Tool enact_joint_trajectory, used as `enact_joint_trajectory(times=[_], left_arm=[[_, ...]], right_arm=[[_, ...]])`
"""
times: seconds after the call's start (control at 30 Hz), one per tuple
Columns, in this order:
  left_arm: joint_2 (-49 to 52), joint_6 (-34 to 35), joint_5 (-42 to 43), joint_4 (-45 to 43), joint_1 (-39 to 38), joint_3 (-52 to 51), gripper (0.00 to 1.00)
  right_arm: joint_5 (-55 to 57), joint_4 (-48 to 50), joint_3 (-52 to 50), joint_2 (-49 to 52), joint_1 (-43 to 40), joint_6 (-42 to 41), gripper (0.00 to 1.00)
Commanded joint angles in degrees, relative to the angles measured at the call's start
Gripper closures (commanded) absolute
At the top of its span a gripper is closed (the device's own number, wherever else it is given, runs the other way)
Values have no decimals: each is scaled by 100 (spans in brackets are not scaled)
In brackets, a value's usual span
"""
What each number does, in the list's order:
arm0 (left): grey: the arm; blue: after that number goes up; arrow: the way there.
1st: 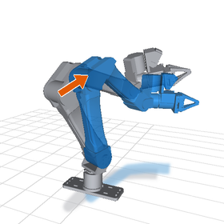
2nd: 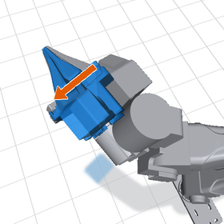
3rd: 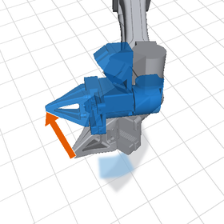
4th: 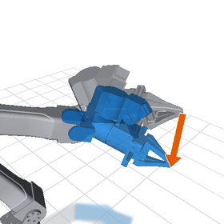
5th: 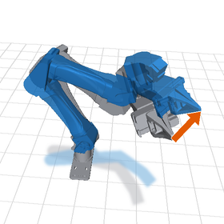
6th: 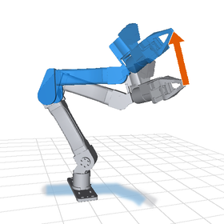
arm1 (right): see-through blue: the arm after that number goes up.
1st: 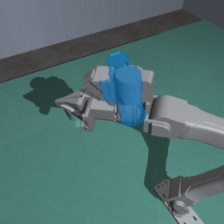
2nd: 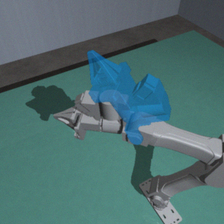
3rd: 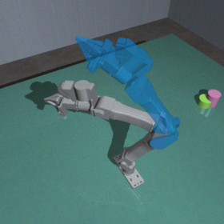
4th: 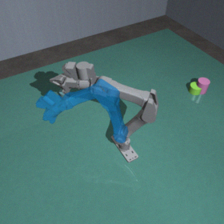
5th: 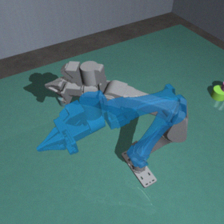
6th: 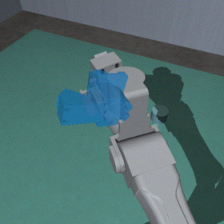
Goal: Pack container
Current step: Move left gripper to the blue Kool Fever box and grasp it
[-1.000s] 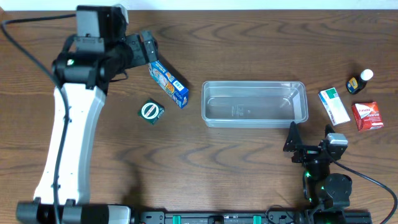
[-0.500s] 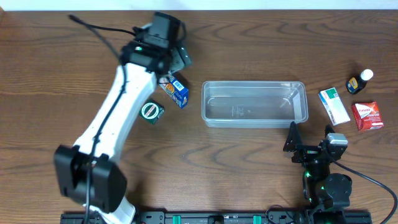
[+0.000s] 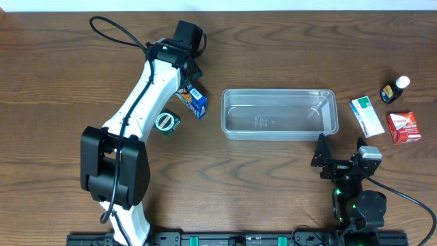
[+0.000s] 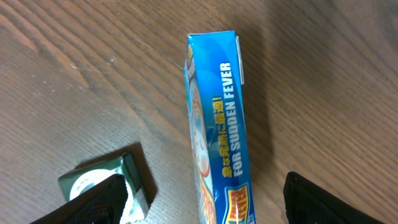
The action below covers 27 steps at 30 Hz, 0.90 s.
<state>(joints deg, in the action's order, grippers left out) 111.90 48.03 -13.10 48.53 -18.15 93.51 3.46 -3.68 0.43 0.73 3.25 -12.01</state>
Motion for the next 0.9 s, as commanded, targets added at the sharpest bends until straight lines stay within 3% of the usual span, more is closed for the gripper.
enact_joint_trajectory(times=[0.0,0.1,0.4,0.57,0.87], left_arm=[[170,76,-131,-44,24,79,24],[203,76,-131,-44,24,79,39],[376,76,-131,-83,24,68,42],[396,74,-131,-90,24,68,59],[398,72,-133,-109,24,46,63]], right_arm=[[61,-20,-11,-24,-22,-79,1],[61,-20,-11,-24,-22,-79,1],[61,-20,-11,-24,-22,-79,1],[61,-20,-11,-24,-22,-76,1],[61,-20,-11,-24,-22,-76,1]])
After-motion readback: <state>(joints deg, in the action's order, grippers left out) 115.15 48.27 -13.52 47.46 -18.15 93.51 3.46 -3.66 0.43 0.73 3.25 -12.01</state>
